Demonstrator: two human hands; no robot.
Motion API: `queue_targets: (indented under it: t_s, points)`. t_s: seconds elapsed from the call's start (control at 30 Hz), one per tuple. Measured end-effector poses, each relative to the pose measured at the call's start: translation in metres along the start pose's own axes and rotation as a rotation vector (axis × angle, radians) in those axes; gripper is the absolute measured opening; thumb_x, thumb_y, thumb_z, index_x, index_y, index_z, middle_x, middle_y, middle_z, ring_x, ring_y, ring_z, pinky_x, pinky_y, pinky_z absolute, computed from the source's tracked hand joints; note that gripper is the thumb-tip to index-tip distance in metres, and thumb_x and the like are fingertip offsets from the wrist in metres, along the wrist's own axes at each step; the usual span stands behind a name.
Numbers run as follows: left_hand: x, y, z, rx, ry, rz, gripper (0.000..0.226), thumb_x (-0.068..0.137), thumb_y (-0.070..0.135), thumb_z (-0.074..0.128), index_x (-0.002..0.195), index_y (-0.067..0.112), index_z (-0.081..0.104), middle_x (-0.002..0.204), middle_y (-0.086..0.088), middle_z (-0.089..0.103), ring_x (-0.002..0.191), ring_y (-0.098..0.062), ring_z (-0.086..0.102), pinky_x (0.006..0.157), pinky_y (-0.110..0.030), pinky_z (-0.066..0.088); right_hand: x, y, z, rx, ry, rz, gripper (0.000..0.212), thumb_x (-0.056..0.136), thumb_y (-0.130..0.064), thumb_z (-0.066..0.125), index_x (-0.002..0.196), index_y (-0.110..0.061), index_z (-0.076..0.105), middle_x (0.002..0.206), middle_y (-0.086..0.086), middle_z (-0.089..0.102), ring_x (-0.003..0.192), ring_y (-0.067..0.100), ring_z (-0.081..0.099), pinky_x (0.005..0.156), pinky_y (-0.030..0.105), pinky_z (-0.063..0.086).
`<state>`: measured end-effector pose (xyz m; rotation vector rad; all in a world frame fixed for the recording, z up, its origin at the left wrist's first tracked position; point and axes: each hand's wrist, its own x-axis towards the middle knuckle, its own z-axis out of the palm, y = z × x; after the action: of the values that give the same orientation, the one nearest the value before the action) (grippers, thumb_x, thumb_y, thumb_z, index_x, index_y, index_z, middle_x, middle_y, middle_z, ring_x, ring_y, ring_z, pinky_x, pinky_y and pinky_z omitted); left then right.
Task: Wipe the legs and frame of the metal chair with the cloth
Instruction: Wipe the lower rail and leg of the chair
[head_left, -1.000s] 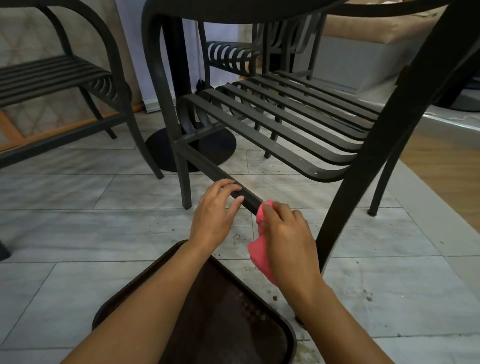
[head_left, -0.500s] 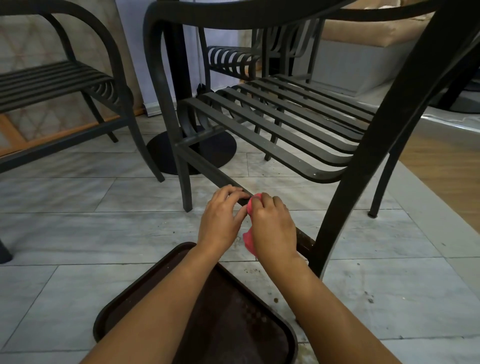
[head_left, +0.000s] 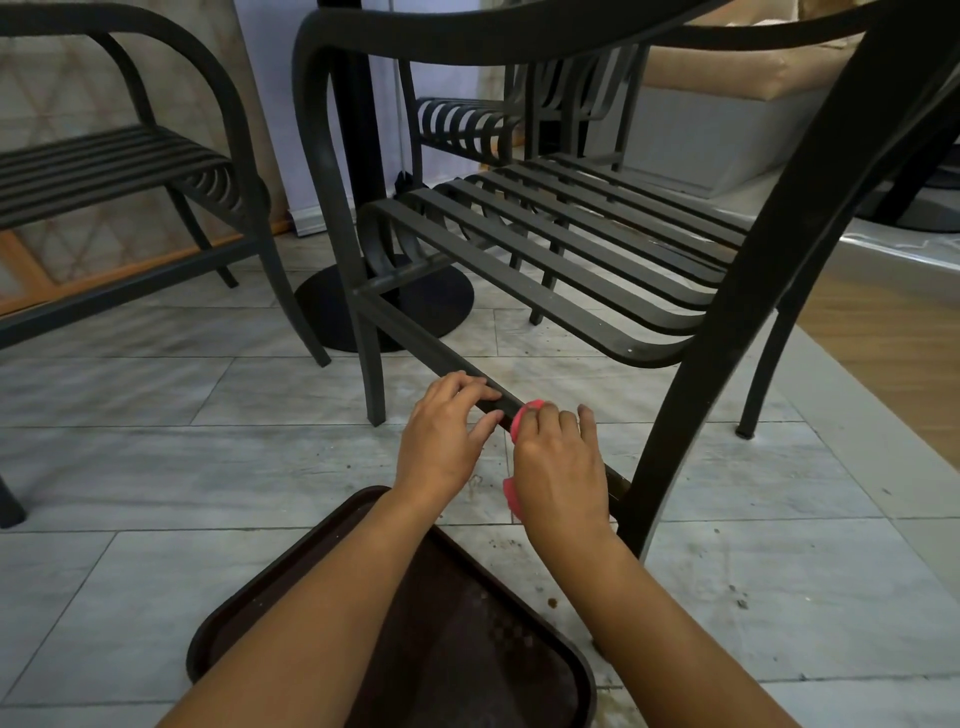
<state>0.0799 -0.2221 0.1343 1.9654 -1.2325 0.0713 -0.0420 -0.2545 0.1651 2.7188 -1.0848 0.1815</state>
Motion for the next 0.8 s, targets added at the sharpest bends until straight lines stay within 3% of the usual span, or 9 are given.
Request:
queue_targets:
  t_s: [0.1, 0.53, 0.8]
  points:
    - [0.000, 0.001, 0.000, 0.005, -0.008, -0.018, 0.025, 0.088, 0.028, 0.061, 0.112, 0.020, 0.064, 0.120, 0.004, 0.057, 0.126, -0.012, 0.042, 0.103, -0.035, 0.039, -0.007, 0.003, -0.004, -0.037, 0.019, 0.038, 0.051, 0.087, -0.027, 0.061, 0.127, 0.001, 0.047, 0.120, 0.017, 0.058, 0.112, 0.028, 0.055, 0.106, 0.040, 0.034]
    - [-0.002, 0.005, -0.001, 0.027, -0.058, -0.068, 0.028, 0.090, 0.032, 0.058, 0.116, 0.023, 0.060, 0.129, 0.006, 0.051, 0.131, -0.010, 0.036, 0.105, -0.037, 0.038, -0.021, 0.012, -0.001, 0.045, -0.035, -0.010, 0.055, 0.095, -0.018, 0.046, 0.138, 0.007, 0.023, 0.133, 0.022, 0.040, 0.123, 0.033, 0.039, 0.109, 0.041, 0.028]
    - [-0.010, 0.010, -0.003, 0.064, -0.050, -0.016, 0.036, 0.089, 0.038, 0.058, 0.122, 0.024, 0.056, 0.133, 0.008, 0.047, 0.127, -0.009, 0.040, 0.103, -0.033, 0.037, -0.034, 0.019, -0.011, 0.180, 0.002, -0.021, 0.055, 0.084, -0.011, 0.063, 0.133, -0.002, 0.039, 0.130, 0.013, 0.048, 0.116, 0.026, 0.045, 0.102, 0.032, 0.038]
